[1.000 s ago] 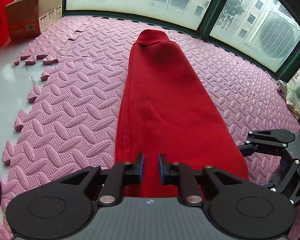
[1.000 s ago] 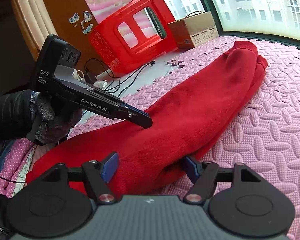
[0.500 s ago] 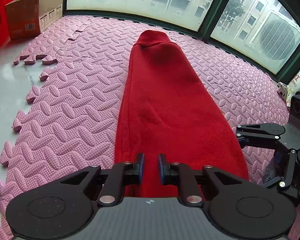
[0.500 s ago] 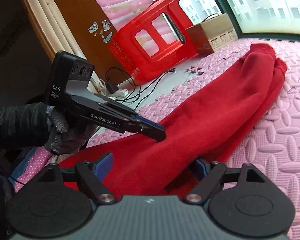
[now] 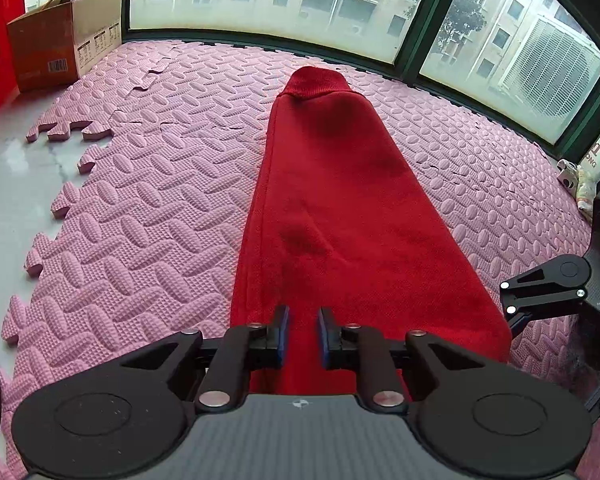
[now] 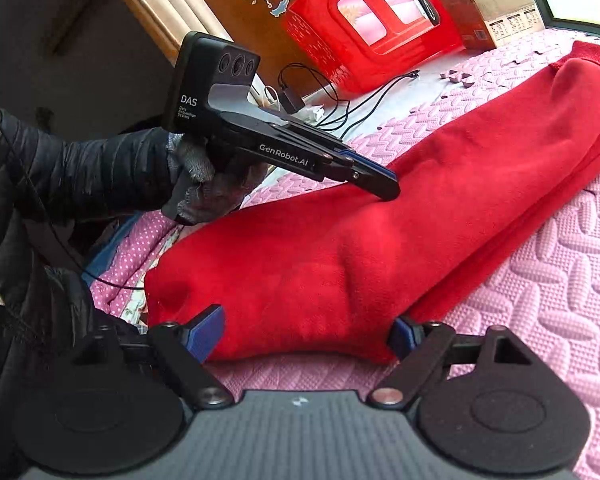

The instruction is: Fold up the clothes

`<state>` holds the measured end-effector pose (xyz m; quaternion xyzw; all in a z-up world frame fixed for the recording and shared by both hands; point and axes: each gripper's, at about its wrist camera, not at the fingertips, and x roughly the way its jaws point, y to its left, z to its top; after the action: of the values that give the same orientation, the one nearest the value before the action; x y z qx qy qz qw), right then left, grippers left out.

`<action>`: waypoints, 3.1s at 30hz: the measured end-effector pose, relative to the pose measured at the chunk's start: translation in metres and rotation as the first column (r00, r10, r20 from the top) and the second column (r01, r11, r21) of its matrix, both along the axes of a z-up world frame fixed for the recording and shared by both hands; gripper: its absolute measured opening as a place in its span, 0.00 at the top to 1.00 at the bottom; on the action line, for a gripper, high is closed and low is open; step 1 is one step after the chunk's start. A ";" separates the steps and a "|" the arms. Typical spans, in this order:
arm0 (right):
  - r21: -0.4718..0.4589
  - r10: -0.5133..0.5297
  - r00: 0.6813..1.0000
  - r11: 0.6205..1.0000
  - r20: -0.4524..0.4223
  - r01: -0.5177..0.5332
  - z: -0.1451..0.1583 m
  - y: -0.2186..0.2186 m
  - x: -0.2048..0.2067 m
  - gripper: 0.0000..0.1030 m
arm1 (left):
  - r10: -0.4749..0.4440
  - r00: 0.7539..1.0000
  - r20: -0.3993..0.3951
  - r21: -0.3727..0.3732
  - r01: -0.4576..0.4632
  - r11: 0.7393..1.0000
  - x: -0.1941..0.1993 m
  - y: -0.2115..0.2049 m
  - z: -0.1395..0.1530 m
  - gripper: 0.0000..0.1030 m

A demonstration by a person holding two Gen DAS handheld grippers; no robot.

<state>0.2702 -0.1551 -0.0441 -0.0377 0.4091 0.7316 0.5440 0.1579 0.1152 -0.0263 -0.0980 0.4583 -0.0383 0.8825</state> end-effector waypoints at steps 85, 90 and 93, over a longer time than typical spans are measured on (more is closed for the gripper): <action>-0.143 -0.572 0.708 0.727 0.414 0.672 0.030 0.058 -0.060 0.47 | -0.045 0.994 0.097 -0.171 0.061 0.983 -0.054 0.013 0.007 0.83; -0.134 -0.576 0.707 0.728 0.410 0.672 0.033 0.066 -0.034 0.47 | 0.001 0.998 0.060 -0.201 0.011 0.980 -0.045 0.032 -0.001 0.88; -0.140 -0.577 0.706 0.725 0.410 0.674 0.032 0.072 -0.014 0.48 | -0.016 0.997 0.074 -0.186 0.029 0.982 -0.038 0.029 0.005 0.88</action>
<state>0.2564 -0.0827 -0.0117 -0.0963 0.3963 0.4173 0.8121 0.1194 0.1440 -0.0216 -0.1736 0.4215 -0.0947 0.8850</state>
